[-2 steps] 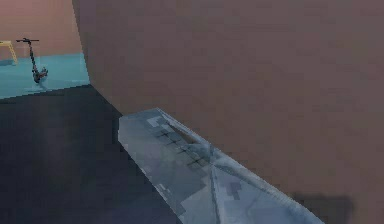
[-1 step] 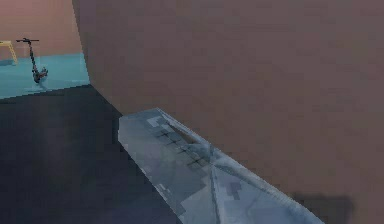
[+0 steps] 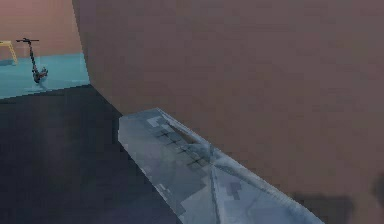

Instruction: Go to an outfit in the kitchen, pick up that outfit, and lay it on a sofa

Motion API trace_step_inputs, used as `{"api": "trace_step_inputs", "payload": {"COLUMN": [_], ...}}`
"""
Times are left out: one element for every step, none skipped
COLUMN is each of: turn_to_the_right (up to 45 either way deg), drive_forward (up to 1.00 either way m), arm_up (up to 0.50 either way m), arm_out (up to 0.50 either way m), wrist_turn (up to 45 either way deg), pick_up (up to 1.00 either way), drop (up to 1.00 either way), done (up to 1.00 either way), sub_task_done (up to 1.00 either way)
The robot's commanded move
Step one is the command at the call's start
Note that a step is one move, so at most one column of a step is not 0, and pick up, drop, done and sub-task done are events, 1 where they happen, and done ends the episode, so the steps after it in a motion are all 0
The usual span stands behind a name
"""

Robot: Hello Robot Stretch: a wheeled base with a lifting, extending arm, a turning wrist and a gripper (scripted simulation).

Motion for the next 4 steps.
{"api": "trace_step_inputs", "payload": {"turn_to_the_right": [0.0, 0.0, -45.0, -45.0], "drive_forward": [0.00, 0.00, 0.00, 0.00], "arm_up": [0.00, 0.00, 0.00, 0.00], "arm_out": [0.00, -0.22, 0.00, 0.00], "wrist_turn": [-45.0, 0.0, 0.0, 0.0], "pick_up": [0.00, 0.00, 0.00, 0.00], "drop": [0.00, 0.00, 0.00, 0.00], "done": [0.00, 0.00, 0.00, 0.00], "sub_task_done": [0.00, 0.00, 0.00, 0.00]}}
